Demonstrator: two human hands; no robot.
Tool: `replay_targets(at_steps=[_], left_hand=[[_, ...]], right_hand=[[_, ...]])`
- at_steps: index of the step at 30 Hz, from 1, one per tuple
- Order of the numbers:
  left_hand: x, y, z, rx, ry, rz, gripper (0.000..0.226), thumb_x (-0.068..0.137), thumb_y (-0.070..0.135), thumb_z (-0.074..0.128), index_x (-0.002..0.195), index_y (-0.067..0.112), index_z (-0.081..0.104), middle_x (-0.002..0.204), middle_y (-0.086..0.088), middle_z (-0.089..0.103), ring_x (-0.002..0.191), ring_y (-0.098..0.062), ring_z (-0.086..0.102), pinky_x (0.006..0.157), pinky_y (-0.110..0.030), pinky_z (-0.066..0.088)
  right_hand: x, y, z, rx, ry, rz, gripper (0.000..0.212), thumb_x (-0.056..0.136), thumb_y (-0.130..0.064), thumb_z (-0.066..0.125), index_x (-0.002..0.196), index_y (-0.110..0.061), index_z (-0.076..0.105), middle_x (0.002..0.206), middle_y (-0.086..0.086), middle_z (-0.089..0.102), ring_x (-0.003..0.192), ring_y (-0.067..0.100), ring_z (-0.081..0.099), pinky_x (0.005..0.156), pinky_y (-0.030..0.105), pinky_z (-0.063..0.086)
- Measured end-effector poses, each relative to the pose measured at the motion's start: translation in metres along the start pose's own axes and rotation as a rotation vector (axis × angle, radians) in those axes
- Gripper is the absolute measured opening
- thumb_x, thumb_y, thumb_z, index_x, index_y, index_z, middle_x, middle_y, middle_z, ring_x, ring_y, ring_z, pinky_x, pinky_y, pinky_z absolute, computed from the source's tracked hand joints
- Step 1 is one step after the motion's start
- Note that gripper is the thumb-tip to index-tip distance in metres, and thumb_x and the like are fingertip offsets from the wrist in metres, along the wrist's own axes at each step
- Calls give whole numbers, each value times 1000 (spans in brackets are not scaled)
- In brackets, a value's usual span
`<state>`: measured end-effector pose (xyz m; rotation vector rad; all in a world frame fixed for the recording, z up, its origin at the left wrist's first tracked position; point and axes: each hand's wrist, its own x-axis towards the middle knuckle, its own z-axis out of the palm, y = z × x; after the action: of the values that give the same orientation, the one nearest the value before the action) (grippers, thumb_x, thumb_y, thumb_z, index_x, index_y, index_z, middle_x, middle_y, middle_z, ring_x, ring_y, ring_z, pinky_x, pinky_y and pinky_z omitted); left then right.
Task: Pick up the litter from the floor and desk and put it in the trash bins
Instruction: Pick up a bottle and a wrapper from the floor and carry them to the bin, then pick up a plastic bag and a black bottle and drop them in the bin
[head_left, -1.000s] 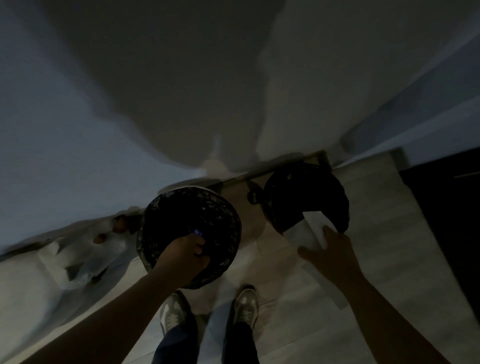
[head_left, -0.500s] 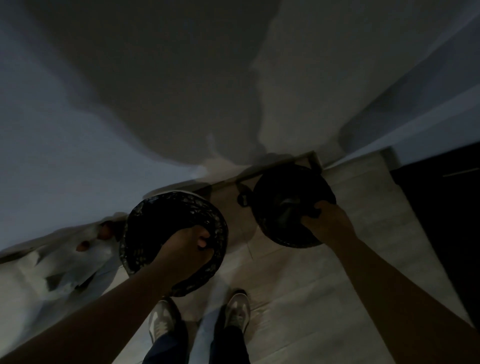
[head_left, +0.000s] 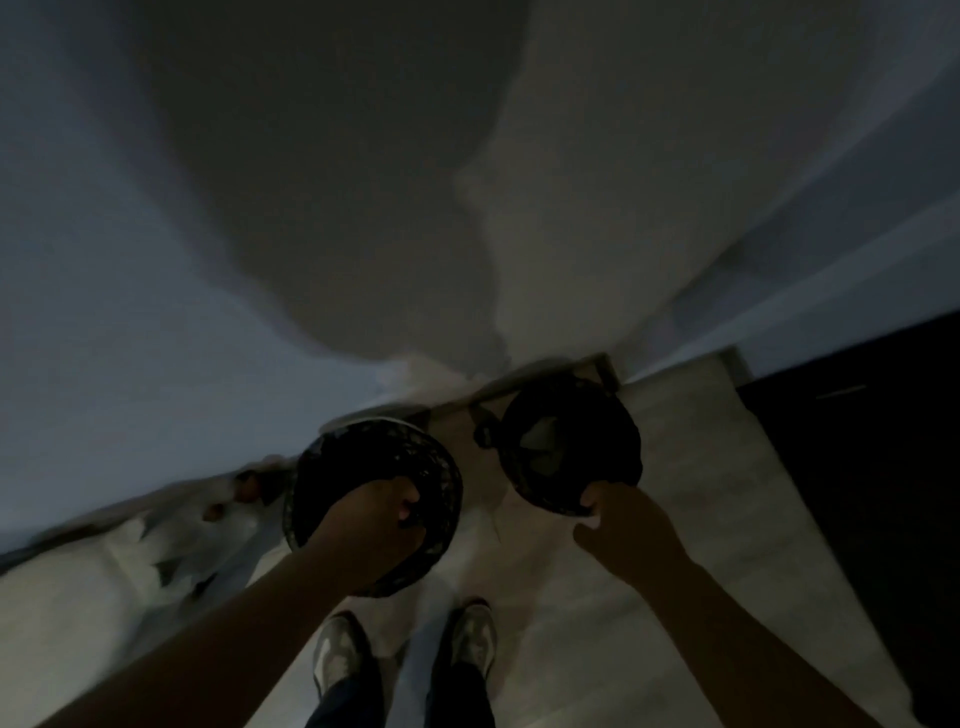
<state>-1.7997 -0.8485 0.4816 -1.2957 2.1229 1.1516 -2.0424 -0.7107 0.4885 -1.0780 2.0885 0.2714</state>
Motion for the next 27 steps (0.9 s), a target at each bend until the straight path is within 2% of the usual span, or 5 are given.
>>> replay_targets(at_steps=[4, 13, 16, 20, 27], left_hand=[[-49, 8, -42, 71, 31, 41, 43, 89, 32, 58, 130, 22, 50, 123, 2, 60, 113, -15, 56, 93, -23, 44], [-175, 34, -145, 219, 112, 155, 43, 93, 35, 52, 133, 20, 47, 127, 0, 56, 117, -16, 53, 96, -25, 42], [-222, 39, -175, 230, 213, 187, 35, 92, 35, 54, 124, 18, 54, 120, -1, 59, 109, -15, 56, 87, -22, 42], [-282, 55, -218, 185, 389, 192, 40, 89, 39, 57, 127, 26, 50, 118, 7, 58, 104, -9, 57, 87, -21, 46], [-373, 87, -240, 133, 681, 118, 41, 89, 43, 57, 127, 30, 50, 116, 13, 59, 100, -5, 57, 86, -20, 48]], right_hand=[[-48, -36, -36, -20, 2, -85, 58, 98, -35, 49, 148, -15, 28, 152, 1, 32, 137, 15, 35, 109, 24, 29], [-160, -125, -129, -25, 155, -319, 39, 90, -24, 59, 127, -13, 52, 124, 7, 54, 114, 22, 51, 93, 27, 41], [-199, -152, -160, -31, 282, -447, 33, 89, -25, 58, 119, -10, 56, 114, 2, 56, 107, 18, 52, 89, 26, 40], [-238, -182, -211, -79, 371, -609, 43, 90, -30, 59, 130, -18, 51, 120, -4, 52, 114, 13, 49, 89, 17, 34], [-306, -228, -289, -224, 516, -912, 37, 84, -33, 63, 119, -21, 60, 111, -2, 61, 104, 17, 57, 85, 26, 44]])
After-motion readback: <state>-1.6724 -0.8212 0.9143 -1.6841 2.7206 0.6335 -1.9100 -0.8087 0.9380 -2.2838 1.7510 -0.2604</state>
